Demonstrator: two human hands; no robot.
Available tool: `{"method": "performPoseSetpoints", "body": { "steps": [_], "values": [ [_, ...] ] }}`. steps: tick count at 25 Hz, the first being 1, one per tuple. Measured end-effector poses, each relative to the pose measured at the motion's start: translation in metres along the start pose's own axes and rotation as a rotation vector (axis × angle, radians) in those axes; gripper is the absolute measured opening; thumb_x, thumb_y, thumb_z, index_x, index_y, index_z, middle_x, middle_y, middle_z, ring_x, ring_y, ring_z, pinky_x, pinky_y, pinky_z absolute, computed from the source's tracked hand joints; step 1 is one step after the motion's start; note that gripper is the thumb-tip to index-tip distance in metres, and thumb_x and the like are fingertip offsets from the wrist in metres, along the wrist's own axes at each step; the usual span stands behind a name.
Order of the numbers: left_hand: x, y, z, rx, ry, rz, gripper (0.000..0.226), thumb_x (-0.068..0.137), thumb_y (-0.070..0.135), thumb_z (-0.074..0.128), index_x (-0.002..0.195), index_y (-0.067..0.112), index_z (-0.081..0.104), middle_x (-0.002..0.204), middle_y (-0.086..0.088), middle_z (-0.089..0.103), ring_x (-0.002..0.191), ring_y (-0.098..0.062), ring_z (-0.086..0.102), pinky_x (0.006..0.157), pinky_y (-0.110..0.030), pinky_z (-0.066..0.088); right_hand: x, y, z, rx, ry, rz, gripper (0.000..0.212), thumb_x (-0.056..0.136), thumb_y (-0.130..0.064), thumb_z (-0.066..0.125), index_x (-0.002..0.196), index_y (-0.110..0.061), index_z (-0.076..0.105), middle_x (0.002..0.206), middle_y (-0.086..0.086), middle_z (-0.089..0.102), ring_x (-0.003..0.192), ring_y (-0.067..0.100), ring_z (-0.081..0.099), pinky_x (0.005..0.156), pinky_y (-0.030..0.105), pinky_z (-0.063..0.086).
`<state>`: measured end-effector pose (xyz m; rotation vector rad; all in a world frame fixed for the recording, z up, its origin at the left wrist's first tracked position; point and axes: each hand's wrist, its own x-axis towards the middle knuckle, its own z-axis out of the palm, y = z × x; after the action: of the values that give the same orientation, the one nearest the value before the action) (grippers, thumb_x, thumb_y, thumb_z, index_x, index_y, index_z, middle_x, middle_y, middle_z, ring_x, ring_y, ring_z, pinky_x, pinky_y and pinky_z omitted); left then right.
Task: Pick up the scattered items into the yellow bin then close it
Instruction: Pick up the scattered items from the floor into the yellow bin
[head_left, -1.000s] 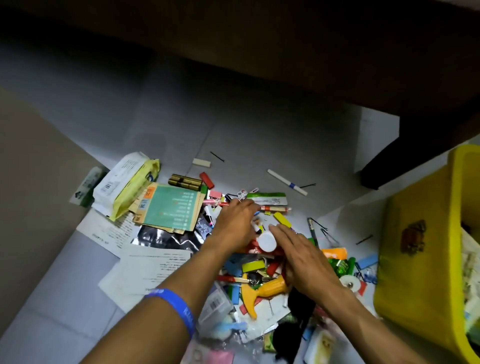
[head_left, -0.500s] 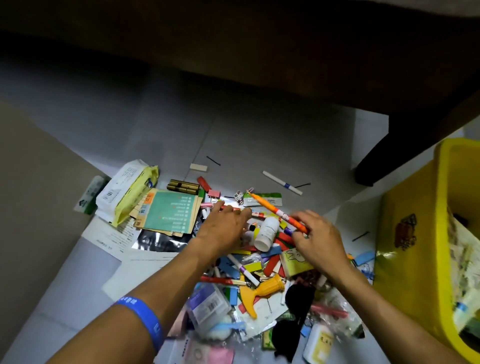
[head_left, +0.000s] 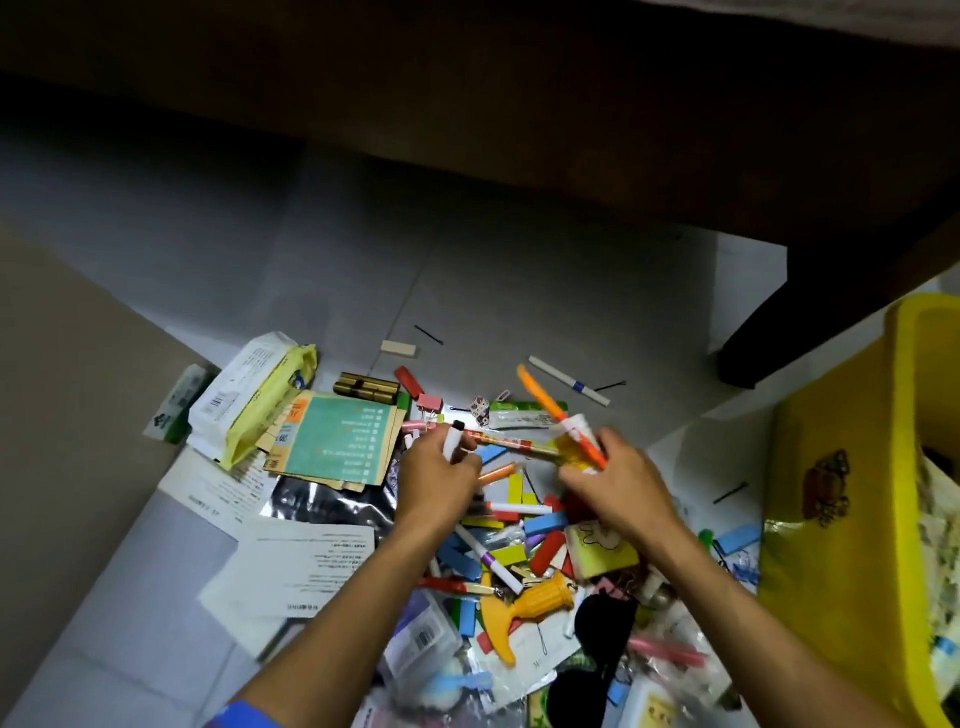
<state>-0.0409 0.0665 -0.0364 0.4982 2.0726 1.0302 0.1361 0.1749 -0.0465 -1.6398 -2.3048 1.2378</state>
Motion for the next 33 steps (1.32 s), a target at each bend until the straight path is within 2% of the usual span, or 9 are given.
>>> {"method": "performPoseSetpoints", "body": {
  "steps": [4, 7, 11, 15, 19, 22, 26, 29, 33],
  "values": [
    [0.027, 0.003, 0.027, 0.813, -0.136, 0.38, 0.031, 0.085, 0.034, 0.072, 0.112, 0.02, 0.062, 0.118, -0.001, 0.058, 0.113, -0.023, 0.05, 0.082, -0.036, 0.048, 0.011, 0.009, -0.029, 0.122, -0.017, 0.193, 0.039, 0.063, -0.051, 0.072, 0.09, -0.028, 0.055, 0.083, 0.0, 0.066, 0.073, 0.021, 0.066, 0.069, 0.045, 0.059],
    [0.045, 0.007, 0.035, 1.108, -0.206, 0.432, 0.037, 0.087, 0.038, 0.068, 0.117, 0.017, 0.059, 0.123, -0.007, 0.057, 0.118, -0.027, 0.044, 0.085, -0.04, 0.049, 0.032, 0.007, -0.038, -0.033, 0.034, 0.107, 0.03, 0.073, -0.036, 0.073, 0.093, -0.029, 0.052, 0.081, 0.002, 0.063, 0.069, 0.022, 0.063, 0.063, 0.039, 0.056],
    [0.046, 0.01, 0.025, 1.075, -0.162, 0.58, 0.038, 0.093, 0.038, 0.055, 0.121, 0.013, 0.055, 0.124, -0.008, 0.053, 0.115, -0.024, 0.044, 0.085, -0.036, 0.045, 0.084, -0.011, -0.03, -0.41, 0.21, -0.022, 0.026, 0.082, -0.043, 0.065, 0.096, -0.023, 0.056, 0.082, 0.004, 0.064, 0.074, 0.029, 0.063, 0.062, 0.032, 0.048],
    [0.034, 0.027, -0.01, 0.811, -0.106, 0.729, 0.019, 0.092, 0.025, 0.049, 0.103, 0.014, 0.058, 0.104, -0.004, 0.055, 0.099, -0.019, 0.041, 0.08, -0.036, 0.044, 0.107, -0.015, 0.0, -0.464, 0.04, -0.042, 0.027, 0.085, -0.036, 0.066, 0.105, -0.019, 0.06, 0.104, 0.007, 0.06, 0.09, 0.031, 0.062, 0.068, 0.031, 0.041],
    [0.015, 0.042, -0.041, 0.259, 0.035, 0.522, 0.023, 0.097, 0.035, 0.051, 0.079, 0.019, 0.05, 0.071, 0.001, 0.052, 0.07, -0.022, 0.05, 0.056, -0.036, 0.042, 0.095, -0.014, 0.021, -0.491, 0.062, -0.049, 0.024, 0.068, -0.033, 0.073, 0.086, -0.024, 0.06, 0.087, 0.002, 0.065, 0.077, 0.025, 0.061, 0.064, 0.029, 0.043],
    [-0.002, 0.031, -0.043, -0.049, 0.237, 0.177, 0.02, 0.093, 0.038, 0.054, 0.077, 0.027, 0.056, 0.069, 0.003, 0.06, 0.066, -0.022, 0.06, 0.055, -0.035, 0.046, 0.085, -0.021, 0.019, -0.549, 0.077, -0.113, 0.03, 0.064, -0.043, 0.076, 0.077, -0.023, 0.058, 0.077, 0.0, 0.064, 0.074, 0.023, 0.058, 0.064, 0.03, 0.04],
    [-0.045, -0.029, -0.004, 0.209, 0.098, -0.279, 0.017, 0.087, 0.036, 0.066, 0.08, 0.02, 0.062, 0.076, -0.001, 0.066, 0.07, -0.022, 0.063, 0.062, -0.033, 0.05, 0.05, -0.028, 0.027, -0.294, -0.09, -0.048, 0.029, 0.058, -0.04, 0.077, 0.068, -0.02, 0.06, 0.057, -0.004, 0.061, 0.051, 0.014, 0.06, 0.048, 0.024, 0.045],
    [-0.057, -0.051, 0.024, 0.392, 0.109, -0.344, 0.035, 0.077, 0.052, 0.072, 0.085, 0.019, 0.062, 0.085, -0.003, 0.067, 0.082, -0.029, 0.065, 0.063, -0.033, 0.047, 0.017, -0.029, 0.052, -0.314, -0.261, -0.074, 0.028, 0.06, -0.037, 0.076, 0.078, -0.021, 0.061, 0.069, -0.003, 0.064, 0.063, 0.017, 0.063, 0.055, 0.027, 0.051],
    [-0.056, -0.045, 0.024, 0.331, 0.129, -0.374, 0.026, 0.075, 0.042, 0.073, 0.08, 0.018, 0.066, 0.077, 0.002, 0.068, 0.076, -0.025, 0.066, 0.058, -0.03, 0.045, 0.005, -0.027, 0.061, -0.32, -0.222, -0.109, 0.03, 0.069, -0.038, 0.075, 0.09, -0.023, 0.06, 0.082, -0.002, 0.066, 0.073, 0.021, 0.063, 0.066, 0.031, 0.054]
  ]
}}
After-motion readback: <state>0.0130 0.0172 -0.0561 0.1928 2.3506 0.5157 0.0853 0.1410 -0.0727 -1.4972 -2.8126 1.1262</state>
